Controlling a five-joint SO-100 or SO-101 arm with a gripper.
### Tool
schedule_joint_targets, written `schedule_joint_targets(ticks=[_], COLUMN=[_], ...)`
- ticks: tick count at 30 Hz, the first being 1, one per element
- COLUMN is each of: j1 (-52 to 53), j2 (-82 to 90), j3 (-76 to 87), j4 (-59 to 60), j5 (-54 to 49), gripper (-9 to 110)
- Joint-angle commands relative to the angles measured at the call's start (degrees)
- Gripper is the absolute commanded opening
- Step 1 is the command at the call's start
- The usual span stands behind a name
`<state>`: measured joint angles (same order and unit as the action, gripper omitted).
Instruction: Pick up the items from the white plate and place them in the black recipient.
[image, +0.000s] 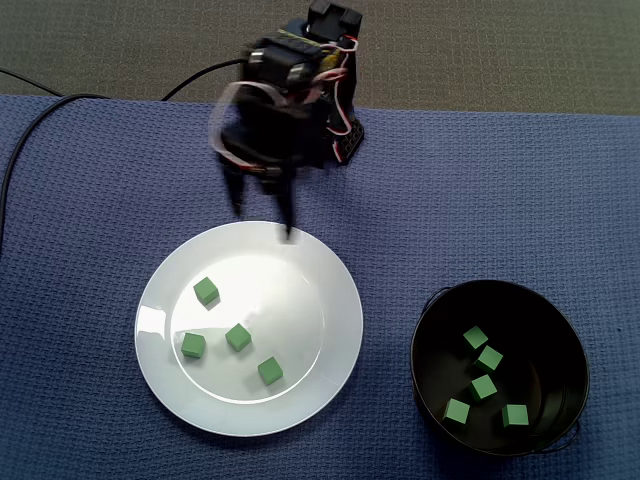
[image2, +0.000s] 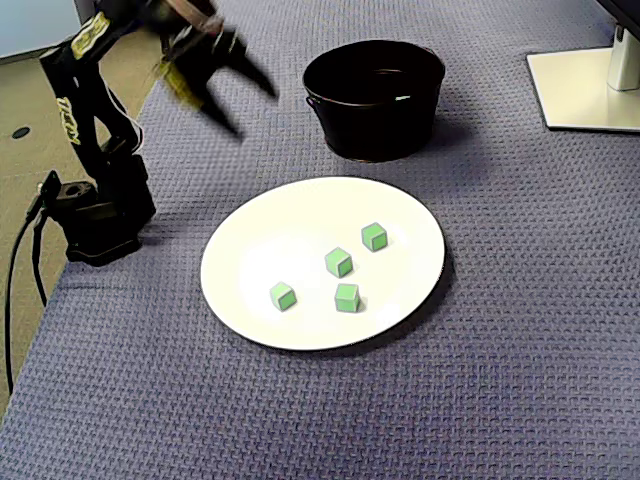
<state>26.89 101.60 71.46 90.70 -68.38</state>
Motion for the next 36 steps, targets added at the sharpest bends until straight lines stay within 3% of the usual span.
schedule_joint_targets(ticks=[1,6,9,36], j1=[11.8,15.5,15.0,6.1], j2=[5.0,2.1,-2.0,-16.3], j3=[18.5,33.9,36.0,43.5], j4=[-12.7,-33.0,-38.6,-60.6], j5=[4.5,9.2,12.0,15.3], gripper=[26,27,26,15])
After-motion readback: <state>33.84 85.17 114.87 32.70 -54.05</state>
